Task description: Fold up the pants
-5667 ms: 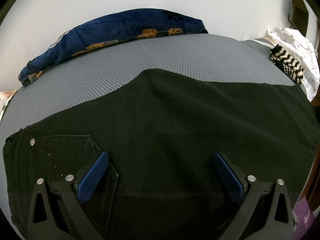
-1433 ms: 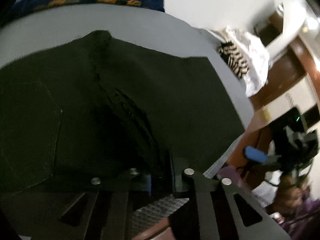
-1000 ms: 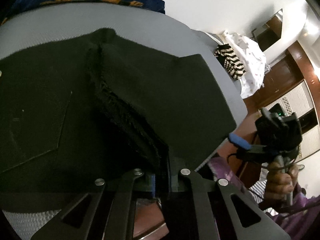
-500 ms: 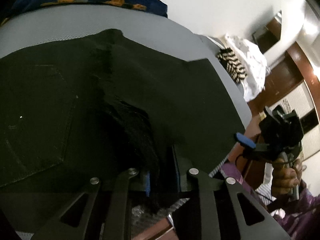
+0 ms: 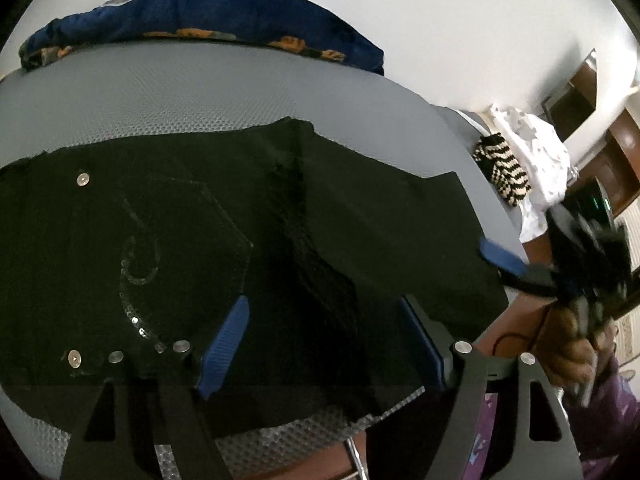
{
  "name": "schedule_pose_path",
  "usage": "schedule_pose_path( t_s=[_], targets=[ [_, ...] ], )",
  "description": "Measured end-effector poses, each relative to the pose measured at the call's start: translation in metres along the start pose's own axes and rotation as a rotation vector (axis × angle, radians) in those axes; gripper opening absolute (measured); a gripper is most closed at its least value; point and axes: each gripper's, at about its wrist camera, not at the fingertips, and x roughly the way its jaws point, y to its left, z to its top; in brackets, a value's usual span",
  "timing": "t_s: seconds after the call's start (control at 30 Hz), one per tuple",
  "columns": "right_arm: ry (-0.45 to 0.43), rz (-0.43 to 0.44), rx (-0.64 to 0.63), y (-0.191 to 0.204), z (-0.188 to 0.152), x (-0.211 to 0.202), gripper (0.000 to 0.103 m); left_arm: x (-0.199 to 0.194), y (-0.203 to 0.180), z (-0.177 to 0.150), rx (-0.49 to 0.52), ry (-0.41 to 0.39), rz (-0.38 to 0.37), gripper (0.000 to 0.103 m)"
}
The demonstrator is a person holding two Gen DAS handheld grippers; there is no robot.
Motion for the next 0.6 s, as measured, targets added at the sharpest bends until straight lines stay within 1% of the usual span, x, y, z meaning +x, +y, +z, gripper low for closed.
schedule_pose_path(
  t_s=[0.07,0.1,0.2,0.23,0.27,0.3,0.33,0.37,0.4,0.47,0.5,0.53,0.57,0.6],
  targets=[
    [0.024,-0.008,-0.050,0.001,0.017,0.024,0.069,-0.003,0.003,0.000,-0.015,-0.006,0.013,0.077],
    [0.028,-0.046,-0.081,0.000,0.027,0.037,0.069,-0.009,0.008,-0.001,-0.020,-0.013,0.022,0.077],
    [0.077,-0.111,-0.139,-0.008,0.044,0.067,0.067,-0.028,0.024,-0.002,-0.023,-0.040,0.098,0.077],
    [0.075,-0.194,-0.144,-0.015,0.050,0.075,0.067,-0.039,0.035,-0.003,-0.031,-0.051,0.125,0.077],
    [0.070,-0.262,-0.150,-0.021,0.054,0.081,0.058,-0.047,0.044,-0.003,-0.045,-0.062,0.145,0.077],
    [0.062,-0.291,-0.151,-0.027,0.057,0.083,0.055,-0.060,0.057,-0.004,-0.068,-0.078,0.173,0.077],
    [0.049,-0.289,-0.128,-0.029,0.059,0.080,0.057,-0.068,0.067,-0.005,-0.084,-0.090,0.195,0.077],
    [0.026,-0.274,-0.107,-0.029,0.058,0.074,0.057,-0.076,0.078,-0.007,-0.102,-0.105,0.218,0.077],
    [-0.016,-0.224,-0.109,-0.020,0.054,0.064,0.057,-0.085,0.091,-0.009,-0.125,-0.121,0.240,0.077],
    [-0.036,-0.168,-0.153,-0.002,0.043,0.055,0.059,-0.098,0.116,-0.014,-0.173,-0.151,0.273,0.078],
    [-0.021,-0.168,-0.184,0.009,0.035,0.057,0.059,-0.104,0.129,-0.017,-0.196,-0.167,0.301,0.078],
    [0.011,-0.179,-0.229,0.020,0.027,0.063,0.059,-0.106,0.138,-0.018,-0.210,-0.173,0.323,0.078],
    [0.046,-0.202,-0.283,0.029,0.021,0.072,0.059,-0.108,0.147,-0.018,-0.225,-0.181,0.344,0.078],
    [0.081,-0.259,-0.365,0.040,0.014,0.084,0.059,-0.110,0.157,-0.020,-0.239,-0.192,0.365,0.078]
  ],
)
